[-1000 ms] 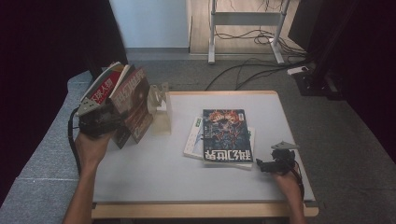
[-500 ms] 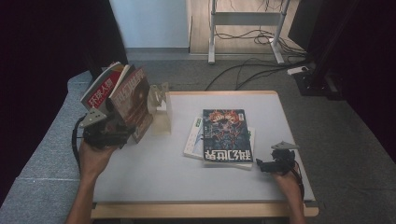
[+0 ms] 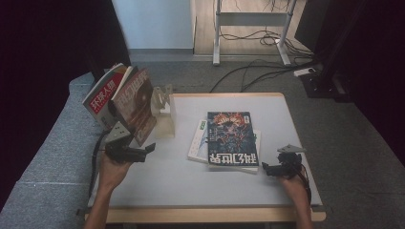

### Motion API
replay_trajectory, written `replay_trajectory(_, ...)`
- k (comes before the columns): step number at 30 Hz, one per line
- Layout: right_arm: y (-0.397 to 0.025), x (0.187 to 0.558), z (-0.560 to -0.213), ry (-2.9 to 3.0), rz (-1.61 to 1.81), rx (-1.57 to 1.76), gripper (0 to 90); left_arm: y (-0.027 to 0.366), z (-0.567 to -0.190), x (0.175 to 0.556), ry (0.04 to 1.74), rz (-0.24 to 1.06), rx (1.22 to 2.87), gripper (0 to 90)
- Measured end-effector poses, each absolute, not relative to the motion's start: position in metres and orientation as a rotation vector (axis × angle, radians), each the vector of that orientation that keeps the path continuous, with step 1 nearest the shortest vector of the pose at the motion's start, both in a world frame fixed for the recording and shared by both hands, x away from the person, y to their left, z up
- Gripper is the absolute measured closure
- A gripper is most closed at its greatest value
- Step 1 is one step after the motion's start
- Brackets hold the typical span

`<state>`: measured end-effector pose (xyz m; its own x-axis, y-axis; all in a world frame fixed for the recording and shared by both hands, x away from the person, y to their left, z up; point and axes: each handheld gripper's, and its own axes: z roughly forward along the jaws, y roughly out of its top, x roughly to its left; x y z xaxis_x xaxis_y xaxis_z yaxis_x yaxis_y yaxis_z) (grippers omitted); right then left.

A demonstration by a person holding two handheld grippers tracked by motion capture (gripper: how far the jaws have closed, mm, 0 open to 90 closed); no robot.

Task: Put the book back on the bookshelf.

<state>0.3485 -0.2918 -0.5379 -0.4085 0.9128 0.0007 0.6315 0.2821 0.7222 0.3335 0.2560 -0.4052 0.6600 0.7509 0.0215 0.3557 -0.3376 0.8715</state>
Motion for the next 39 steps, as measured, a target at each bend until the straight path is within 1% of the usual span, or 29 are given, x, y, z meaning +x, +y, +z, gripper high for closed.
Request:
replay_trajectory(10, -0.292, 0.349, -0.538, 2.143, 0.914, 1.388, 0.0, 0.239, -0.445, 0.335, 0.860, 0.455, 2.033, 0.0)
replay_trajectory(14, -0.292, 0.349, -0.538, 2.144, 0.914, 1.388, 0.0, 0.229, -0.456, 0.334, 0.843, 0.462, 2.098, 0.0)
replay_trajectory(21, -0.292, 0.349, -0.538, 2.144, 0.915, 1.388, 0.0, 0.216, -0.470, 0.336, 0.815, 0.400, 2.119, 0.0)
replay_trajectory(26, -0.292, 0.349, -0.538, 2.145, 0.916, 1.388, 0.0, 0.210, -0.479, 0.337, 0.809, 0.378, 2.140, 0.0)
replay_trajectory(29, -0.292, 0.349, -0.538, 2.145, 0.916, 1.388, 0.0, 0.214, -0.488, 0.340, 0.830, 0.319, 2.097, 0.0)
replay_trajectory(32, -0.292, 0.349, -0.537, 2.145, 0.916, 1.389, 0.0, 0.214, -0.497, 0.340, 0.843, 0.361, 2.140, 0.0)
replay_trajectory(35, -0.292, 0.349, -0.537, 2.146, 0.918, 1.389, 0.0, 0.217, -0.505, 0.341, 0.857, 0.339, 2.137, 0.0)
replay_trajectory(37, -0.292, 0.349, -0.537, 2.145, 0.919, 1.389, 0.0, 0.216, -0.509, 0.341, 0.861, 0.361, 2.172, 0.0)
replay_trajectory(39, -0.292, 0.349, -0.537, 2.145, 0.922, 1.390, 0.0, 0.214, -0.514, 0.341, 0.853, 0.355, 2.195, 0.0)
